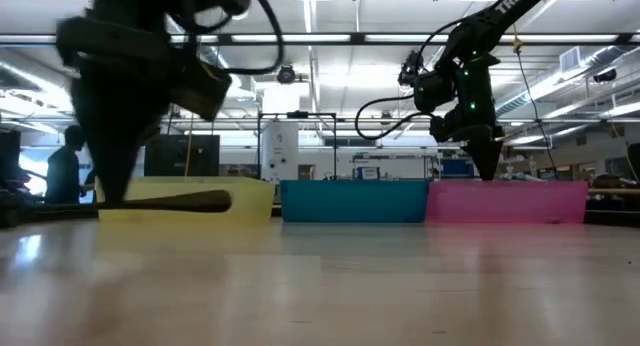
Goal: Sort silverware by color (type)
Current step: Put the black fork into the blue bin
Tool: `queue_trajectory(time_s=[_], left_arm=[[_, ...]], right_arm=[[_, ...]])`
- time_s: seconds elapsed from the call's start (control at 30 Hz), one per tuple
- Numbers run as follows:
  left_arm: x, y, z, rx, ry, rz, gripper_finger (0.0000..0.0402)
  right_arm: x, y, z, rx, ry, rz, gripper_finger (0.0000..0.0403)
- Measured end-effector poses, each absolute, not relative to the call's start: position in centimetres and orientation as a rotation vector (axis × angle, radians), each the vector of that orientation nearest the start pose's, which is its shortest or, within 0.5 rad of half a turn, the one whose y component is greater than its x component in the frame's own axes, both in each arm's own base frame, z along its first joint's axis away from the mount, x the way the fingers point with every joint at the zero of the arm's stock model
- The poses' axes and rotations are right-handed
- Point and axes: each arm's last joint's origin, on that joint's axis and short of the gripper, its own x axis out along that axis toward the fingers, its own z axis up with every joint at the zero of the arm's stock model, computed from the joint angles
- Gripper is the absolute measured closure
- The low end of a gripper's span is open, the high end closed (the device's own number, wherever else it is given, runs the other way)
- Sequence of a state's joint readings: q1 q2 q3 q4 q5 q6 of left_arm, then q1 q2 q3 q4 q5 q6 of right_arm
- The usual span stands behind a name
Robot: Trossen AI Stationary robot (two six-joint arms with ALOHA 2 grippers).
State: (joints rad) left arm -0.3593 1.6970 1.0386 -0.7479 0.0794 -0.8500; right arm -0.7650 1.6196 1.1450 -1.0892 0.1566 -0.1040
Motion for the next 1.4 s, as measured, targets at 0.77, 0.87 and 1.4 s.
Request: queue_trajectory(time_s=[0.77,0.87,1.4], left_arm=[[31.4,-2.4,19.8,-0.319,1.342,0.071,0.0401],[32.2,-0.7,21.2,-0.276,1.297,0.059,0.0401],[33.6,10.7,27.6,0.04,1.044,0.154,0.0401]], right_arm=[[19.8,-19.7,21.2,0.402,1.562,-0.636,0.0266],[19.9,-19.7,21.2,0.4,1.558,-0.638,0.0266],[21.2,-21.0,21.5,0.357,1.357,-0.726,0.0266]])
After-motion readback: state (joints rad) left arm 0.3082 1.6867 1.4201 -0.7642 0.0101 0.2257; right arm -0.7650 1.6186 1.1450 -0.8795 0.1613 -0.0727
